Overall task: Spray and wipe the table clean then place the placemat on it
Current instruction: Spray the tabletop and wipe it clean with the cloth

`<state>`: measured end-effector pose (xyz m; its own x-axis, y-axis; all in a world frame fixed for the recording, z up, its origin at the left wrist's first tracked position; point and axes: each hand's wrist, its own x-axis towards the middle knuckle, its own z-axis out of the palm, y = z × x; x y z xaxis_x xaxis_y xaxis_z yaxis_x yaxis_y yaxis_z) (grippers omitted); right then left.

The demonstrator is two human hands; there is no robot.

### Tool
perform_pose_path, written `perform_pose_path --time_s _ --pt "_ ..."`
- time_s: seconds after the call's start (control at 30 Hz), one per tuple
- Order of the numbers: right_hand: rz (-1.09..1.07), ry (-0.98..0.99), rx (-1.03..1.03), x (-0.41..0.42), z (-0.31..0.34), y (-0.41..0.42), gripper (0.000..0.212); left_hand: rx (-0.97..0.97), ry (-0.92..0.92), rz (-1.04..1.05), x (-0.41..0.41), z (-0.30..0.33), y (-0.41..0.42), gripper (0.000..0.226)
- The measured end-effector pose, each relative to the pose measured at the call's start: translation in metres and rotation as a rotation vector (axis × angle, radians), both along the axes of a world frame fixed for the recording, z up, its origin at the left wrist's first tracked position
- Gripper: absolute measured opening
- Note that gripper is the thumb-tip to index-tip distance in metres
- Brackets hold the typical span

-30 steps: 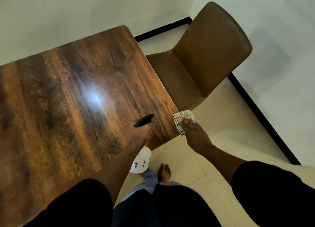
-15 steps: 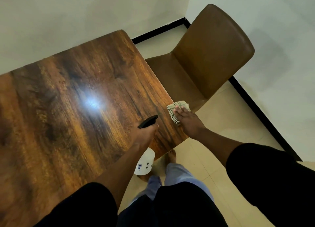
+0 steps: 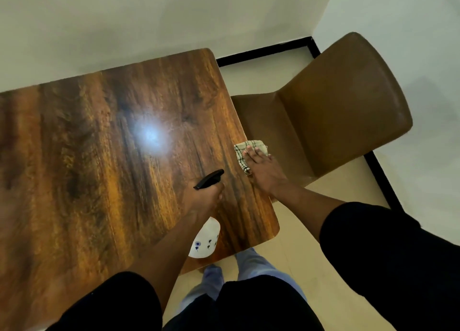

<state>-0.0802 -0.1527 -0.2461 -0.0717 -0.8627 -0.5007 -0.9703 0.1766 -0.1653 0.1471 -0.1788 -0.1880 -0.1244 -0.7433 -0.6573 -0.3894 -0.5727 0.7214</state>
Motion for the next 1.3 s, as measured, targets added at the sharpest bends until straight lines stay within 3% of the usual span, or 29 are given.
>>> perform_pose_path --time_s 0.17,0.5,0.7,1.0,1.17,1.3 --pt "0.054 0.006 -0.012 -0.011 0.007 -0.042 0.070 -0.005 0.014 0.106 -0.024 0.000 -0.014 0.026" --pt "0.043 -0.085 -0.056 -0.034 0.002 -0.126 0.060 -0.017 0.012 0.242 -0.045 0.006 -0.033 0.010" --pt "-0.053 -0.182 -0.139 -0.029 -0.008 -0.091 0.058 -0.059 -0.005 0.239 -0.049 0.003 -0.031 0.008" --pt "-0.139 -0.208 -0.172 0.008 -0.016 0.048 0.069 -0.056 -0.003 0.241 -0.048 0.001 -0.026 0.005" --pt "-0.109 -0.166 -0.142 0.004 -0.012 0.033 0.073 -0.044 -0.008 0.258 -0.050 -0.002 -0.028 0.003" --pt "-0.088 -0.168 -0.124 -0.009 -0.010 -0.009 0.061 -0.040 -0.004 0.251 -0.054 -0.005 -0.036 0.006"
